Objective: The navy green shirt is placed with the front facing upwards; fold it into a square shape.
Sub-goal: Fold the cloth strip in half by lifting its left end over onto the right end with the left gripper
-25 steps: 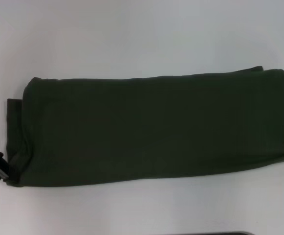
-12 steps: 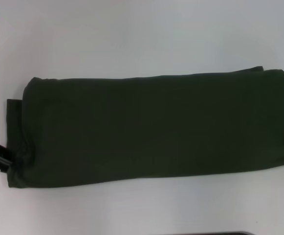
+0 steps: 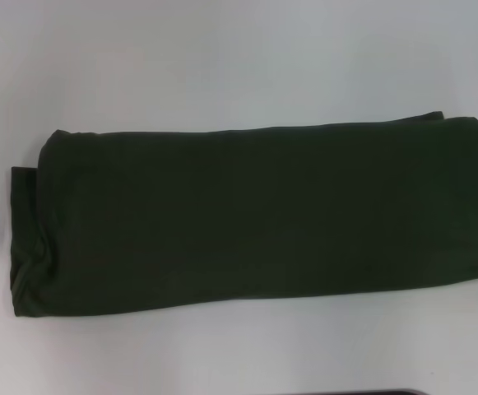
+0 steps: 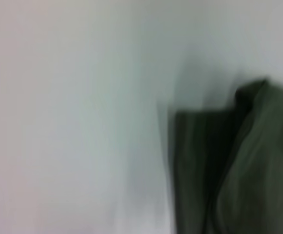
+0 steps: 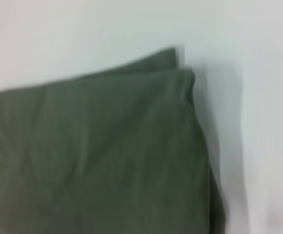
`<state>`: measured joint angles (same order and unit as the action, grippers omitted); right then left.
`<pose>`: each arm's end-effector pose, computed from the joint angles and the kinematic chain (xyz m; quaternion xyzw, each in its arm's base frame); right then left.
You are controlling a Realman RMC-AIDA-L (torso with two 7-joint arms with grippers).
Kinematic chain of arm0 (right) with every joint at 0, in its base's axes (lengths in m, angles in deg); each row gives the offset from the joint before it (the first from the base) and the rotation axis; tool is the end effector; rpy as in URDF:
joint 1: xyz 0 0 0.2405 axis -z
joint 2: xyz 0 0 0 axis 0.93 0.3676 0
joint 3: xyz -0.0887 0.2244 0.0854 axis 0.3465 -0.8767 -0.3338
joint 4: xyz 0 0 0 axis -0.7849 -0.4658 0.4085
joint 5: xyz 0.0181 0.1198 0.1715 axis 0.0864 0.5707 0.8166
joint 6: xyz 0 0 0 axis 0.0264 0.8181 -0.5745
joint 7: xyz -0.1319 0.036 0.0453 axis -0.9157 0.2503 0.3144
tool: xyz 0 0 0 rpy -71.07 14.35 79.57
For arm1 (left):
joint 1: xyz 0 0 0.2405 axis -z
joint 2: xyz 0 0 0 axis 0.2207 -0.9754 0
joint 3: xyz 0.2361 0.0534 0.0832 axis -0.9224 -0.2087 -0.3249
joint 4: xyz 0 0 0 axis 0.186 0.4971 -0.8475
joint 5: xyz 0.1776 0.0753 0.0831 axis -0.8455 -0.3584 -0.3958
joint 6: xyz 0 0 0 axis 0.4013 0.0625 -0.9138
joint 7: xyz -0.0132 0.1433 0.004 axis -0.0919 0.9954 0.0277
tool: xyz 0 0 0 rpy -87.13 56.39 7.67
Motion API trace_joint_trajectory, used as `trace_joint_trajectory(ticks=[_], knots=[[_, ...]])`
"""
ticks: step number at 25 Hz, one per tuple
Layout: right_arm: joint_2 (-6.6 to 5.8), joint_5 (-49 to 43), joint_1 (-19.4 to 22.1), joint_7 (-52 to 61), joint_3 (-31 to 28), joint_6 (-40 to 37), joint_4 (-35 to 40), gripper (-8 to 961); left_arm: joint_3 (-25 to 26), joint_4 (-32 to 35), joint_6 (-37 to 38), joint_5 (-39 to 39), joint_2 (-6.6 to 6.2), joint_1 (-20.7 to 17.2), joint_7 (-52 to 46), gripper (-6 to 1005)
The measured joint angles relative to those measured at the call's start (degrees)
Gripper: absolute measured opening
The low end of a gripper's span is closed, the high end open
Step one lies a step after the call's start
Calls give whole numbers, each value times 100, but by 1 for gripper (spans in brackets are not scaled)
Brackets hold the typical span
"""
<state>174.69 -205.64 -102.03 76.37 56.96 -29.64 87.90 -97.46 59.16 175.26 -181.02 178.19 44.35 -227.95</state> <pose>0.3447 0.3159 0.1288 -0.7050 0.6946 -0.0491 0.1347 -0.3398 0.3064 0.1096 -0.6933 -0.7104 0.0431 0.1132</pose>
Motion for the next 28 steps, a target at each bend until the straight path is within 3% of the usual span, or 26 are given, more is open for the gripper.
trace_joint_trajectory(ticks=[4, 7, 9, 12, 16, 23, 28], knots=[[5, 453, -119, -60, -142, -500, 286, 536, 718, 210, 381, 247, 35, 59, 250, 501], [137, 1174, -257, -123, -39, -700, 266, 534, 931, 149, 630, 764, 148, 46, 520, 499], [265, 1396, -382, -166, 58, -690, 167, 532, 945, 114, 643, 991, 251, 6, 608, 498], [549, 1477, -652, -215, 246, -539, -78, 525, 956, 89, 606, 1221, 408, -55, 712, 496], [945, 1484, -1039, -229, 587, -212, -513, 525, 960, 82, 365, 1431, 513, -182, 781, 495], [1404, 1492, -1454, -186, 1064, 134, -1145, 526, 1083, -1, -184, 1455, 394, -412, 751, 494], [1529, 1511, -1520, -174, 1230, 278, -1507, 526, 1240, -151, -329, 1453, 345, -493, 796, 494]])
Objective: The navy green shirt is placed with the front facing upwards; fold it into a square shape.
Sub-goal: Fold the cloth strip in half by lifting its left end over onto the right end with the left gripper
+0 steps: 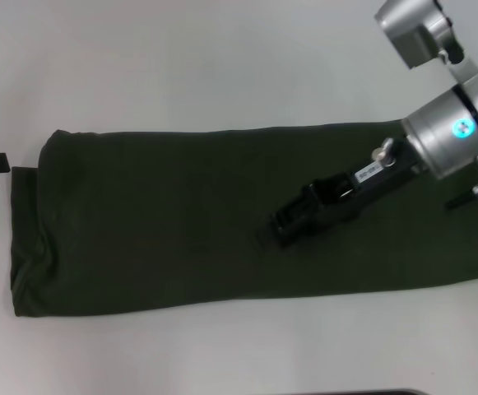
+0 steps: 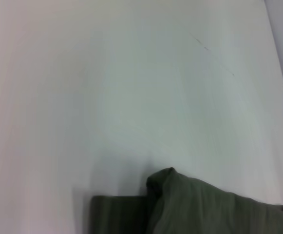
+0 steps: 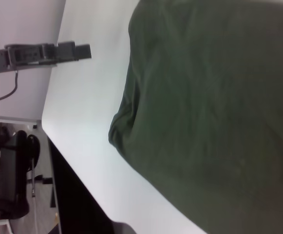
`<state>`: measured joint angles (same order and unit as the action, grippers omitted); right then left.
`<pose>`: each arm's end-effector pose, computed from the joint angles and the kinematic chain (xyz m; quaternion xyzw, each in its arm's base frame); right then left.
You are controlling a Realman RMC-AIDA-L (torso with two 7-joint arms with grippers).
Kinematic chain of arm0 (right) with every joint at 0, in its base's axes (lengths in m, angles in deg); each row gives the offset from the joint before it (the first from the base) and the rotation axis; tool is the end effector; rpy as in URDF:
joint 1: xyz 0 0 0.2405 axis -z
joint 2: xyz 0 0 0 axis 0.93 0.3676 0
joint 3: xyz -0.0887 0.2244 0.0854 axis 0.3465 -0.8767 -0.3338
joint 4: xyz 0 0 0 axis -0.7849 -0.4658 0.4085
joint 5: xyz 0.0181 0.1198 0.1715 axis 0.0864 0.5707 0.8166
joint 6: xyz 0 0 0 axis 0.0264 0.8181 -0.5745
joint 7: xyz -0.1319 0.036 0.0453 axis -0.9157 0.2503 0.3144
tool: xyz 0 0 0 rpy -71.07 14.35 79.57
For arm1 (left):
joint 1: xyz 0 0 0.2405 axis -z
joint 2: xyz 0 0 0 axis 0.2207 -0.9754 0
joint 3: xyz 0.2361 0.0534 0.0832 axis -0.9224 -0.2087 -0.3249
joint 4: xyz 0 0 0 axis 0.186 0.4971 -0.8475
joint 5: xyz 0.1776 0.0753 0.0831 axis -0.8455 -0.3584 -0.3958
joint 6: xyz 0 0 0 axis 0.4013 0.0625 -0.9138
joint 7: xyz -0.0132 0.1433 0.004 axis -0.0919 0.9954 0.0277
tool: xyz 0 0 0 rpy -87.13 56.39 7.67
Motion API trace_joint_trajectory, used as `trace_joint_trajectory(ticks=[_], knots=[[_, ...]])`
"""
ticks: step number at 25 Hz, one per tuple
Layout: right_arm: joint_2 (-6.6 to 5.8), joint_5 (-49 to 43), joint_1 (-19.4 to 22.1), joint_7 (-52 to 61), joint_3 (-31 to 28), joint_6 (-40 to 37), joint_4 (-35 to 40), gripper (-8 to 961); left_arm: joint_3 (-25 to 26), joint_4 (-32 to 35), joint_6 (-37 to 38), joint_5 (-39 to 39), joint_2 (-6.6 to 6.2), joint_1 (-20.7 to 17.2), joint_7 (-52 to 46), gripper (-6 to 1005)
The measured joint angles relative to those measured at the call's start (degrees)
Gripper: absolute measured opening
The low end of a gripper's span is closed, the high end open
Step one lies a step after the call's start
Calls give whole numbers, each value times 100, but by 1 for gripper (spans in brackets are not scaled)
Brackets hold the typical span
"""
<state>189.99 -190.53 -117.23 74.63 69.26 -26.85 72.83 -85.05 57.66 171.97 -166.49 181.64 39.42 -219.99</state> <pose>0.2010 0.3335 -0.0460 0.7984 -0.5894 0.0095 0.1231 -0.3439 0.2985 0.1031 -0.6895 -0.6935 -0.1701 0.1216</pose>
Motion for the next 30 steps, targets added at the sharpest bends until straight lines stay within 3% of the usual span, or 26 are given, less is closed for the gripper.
trace_joint_trajectory(ticks=[10, 17, 22, 30], knots=[[33, 132, 67, -402, 38, 1057, -915, 525, 21, -88, -41, 11, 50, 6, 17, 493], [25, 132, 160, -386, 233, 1377, -988, 525, 23, -139, -95, 15, 56, 41, 12, 492], [-9, 157, 218, -356, 182, 1332, -906, 525, 22, -176, -115, 18, 57, 55, 15, 491], [-37, 913, 354, -304, 160, 173, -100, 526, -50, -209, 77, 198, 106, 110, 126, 491]])
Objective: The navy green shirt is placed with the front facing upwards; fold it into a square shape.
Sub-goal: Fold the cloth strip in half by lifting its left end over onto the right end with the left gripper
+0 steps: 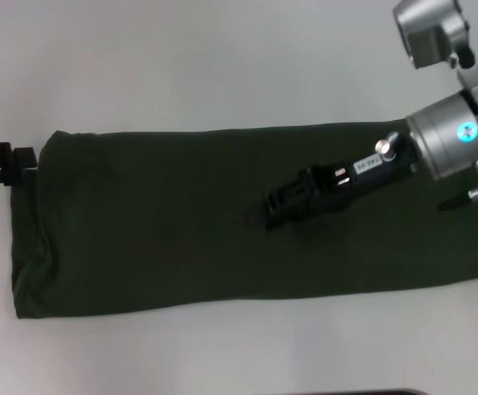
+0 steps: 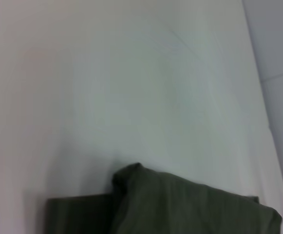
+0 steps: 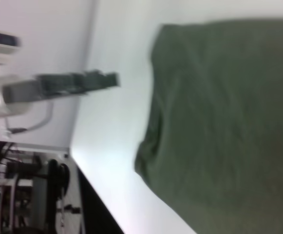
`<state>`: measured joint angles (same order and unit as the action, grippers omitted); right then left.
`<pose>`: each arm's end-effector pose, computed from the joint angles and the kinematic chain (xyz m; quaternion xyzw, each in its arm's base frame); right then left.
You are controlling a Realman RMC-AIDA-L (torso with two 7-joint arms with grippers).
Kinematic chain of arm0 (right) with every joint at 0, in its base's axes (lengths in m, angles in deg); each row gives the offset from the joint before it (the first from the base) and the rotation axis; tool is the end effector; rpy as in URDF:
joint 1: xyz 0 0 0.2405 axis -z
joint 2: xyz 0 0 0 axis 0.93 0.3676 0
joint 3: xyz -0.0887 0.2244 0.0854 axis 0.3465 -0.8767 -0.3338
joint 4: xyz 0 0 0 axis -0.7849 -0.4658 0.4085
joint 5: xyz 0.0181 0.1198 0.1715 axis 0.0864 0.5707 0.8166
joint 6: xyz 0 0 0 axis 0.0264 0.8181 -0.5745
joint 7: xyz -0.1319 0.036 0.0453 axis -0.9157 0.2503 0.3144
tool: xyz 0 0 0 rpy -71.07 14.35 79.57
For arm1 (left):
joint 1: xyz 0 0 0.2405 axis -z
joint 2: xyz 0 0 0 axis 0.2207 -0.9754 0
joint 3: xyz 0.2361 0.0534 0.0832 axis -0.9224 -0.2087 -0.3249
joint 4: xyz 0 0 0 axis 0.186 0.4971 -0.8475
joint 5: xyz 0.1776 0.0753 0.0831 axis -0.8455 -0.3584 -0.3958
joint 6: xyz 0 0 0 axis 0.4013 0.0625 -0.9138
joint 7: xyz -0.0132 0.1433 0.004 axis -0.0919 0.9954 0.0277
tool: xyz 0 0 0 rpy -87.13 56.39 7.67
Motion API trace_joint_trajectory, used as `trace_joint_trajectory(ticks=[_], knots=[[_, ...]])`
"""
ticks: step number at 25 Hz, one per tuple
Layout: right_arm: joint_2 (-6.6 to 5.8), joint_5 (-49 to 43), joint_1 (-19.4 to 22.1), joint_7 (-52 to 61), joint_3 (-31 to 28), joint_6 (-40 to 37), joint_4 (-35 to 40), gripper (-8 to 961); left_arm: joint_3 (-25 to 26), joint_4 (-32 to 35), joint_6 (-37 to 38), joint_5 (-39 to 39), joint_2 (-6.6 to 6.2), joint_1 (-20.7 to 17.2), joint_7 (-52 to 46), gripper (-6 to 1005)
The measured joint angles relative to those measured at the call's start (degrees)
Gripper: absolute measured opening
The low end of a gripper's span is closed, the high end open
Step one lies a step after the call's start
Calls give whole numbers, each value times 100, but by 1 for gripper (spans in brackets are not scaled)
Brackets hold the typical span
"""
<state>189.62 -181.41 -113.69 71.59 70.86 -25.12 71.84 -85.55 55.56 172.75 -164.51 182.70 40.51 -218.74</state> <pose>0.2052 0.3304 -0.0463 0.7930 -0.5915 -0.0638 0.1309 -0.3313 0.3025 0.0879 -0.7012 -0.6822 -0.1872 0.0889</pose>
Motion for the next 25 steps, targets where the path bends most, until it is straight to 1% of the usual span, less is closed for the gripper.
trace_joint_trajectory(ticks=[3, 5, 9, 11, 13, 19, 25], knots=[[-17, 114, 39, 62, 26, -50, 82, 526, 14, 0, 13, 19, 22, -8, 31, 490], [4, 107, -10, 60, 122, -7, -26, 526, 45, 0, -4, 21, 23, -29, 32, 490], [99, 123, -257, 1, 468, 298, -544, 525, 59, 0, -29, 27, 3, -47, 35, 490], [113, 128, -405, -57, 577, 571, -885, 525, 61, 0, -46, 27, -4, -48, 41, 490], [118, 130, -481, -93, 613, 773, -1061, 526, 62, -18, -63, 27, -5, -49, 72, 490], [127, 134, -472, -112, 640, 1365, -1139, 526, 64, -159, -132, 27, -6, -60, 113, 490], [127, 137, -458, -104, 818, 1684, -1199, 525, 64, -170, -175, 27, -10, -55, 116, 490]])
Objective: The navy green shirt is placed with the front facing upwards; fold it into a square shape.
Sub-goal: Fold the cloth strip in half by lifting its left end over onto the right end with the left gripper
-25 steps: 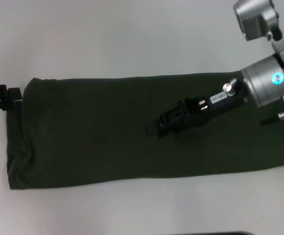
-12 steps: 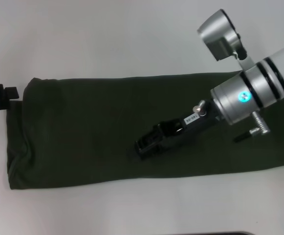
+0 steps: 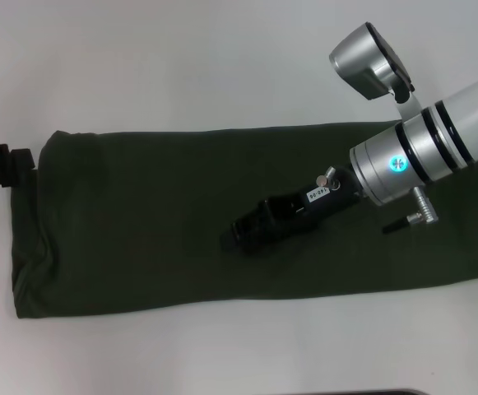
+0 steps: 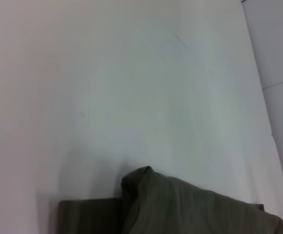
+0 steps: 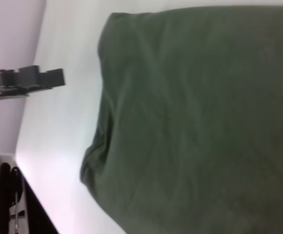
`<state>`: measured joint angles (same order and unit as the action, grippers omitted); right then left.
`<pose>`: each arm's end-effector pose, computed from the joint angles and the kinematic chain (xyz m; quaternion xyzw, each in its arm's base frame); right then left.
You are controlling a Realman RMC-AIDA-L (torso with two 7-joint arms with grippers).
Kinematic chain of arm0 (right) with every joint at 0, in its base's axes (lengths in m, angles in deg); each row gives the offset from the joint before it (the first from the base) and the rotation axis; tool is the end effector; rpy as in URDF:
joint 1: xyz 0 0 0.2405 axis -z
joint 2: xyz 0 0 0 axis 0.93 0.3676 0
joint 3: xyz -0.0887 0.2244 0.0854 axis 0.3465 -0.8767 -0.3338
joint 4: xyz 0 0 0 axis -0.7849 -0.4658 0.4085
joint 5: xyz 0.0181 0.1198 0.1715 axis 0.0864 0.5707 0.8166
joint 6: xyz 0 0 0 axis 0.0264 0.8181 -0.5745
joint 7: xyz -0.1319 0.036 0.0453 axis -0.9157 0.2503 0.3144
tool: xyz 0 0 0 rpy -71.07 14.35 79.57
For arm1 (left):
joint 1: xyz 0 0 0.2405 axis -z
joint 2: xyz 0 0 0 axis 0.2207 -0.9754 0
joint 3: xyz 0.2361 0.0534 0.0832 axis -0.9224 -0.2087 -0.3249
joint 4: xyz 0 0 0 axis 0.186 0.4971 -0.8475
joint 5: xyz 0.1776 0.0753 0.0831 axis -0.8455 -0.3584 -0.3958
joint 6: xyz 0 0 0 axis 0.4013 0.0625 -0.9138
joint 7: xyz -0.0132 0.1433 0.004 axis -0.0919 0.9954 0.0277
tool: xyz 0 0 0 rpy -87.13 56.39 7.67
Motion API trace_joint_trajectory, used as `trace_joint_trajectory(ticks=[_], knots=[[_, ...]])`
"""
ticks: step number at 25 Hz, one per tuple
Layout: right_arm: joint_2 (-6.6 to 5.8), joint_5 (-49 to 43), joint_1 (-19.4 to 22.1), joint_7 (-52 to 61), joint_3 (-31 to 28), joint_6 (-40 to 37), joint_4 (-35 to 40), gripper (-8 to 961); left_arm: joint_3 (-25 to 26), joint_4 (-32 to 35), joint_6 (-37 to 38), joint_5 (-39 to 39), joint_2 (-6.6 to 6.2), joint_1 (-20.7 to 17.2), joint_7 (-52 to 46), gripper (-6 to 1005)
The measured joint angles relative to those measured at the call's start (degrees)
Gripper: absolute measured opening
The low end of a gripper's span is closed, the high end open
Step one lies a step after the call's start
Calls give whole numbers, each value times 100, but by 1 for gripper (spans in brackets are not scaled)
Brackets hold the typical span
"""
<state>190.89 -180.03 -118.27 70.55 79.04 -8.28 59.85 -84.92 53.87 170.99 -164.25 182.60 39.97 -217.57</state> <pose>0.2101 0.3330 -0.0991 0.7939 -0.6028 -0.0134 0.0783 -0.3380 0.3008 0.0851 -0.6949 -0.6853 -0.1950 0.0970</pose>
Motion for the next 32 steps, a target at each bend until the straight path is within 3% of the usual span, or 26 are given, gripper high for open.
trace_joint_trajectory(ticks=[13, 22, 32], knots=[[0, 165, -7, -49, -6, 629, -87, 521, -1, 2, -20, -6, 32, 24, 4, 489], [0, 664, -55, -228, 33, 323, -55, 527, -1, -41, -47, -6, 27, 36, 5, 489], [-14, 619, -19, -149, 273, 547, -85, 526, -1, -41, -77, 2, 31, 46, 5, 489]])
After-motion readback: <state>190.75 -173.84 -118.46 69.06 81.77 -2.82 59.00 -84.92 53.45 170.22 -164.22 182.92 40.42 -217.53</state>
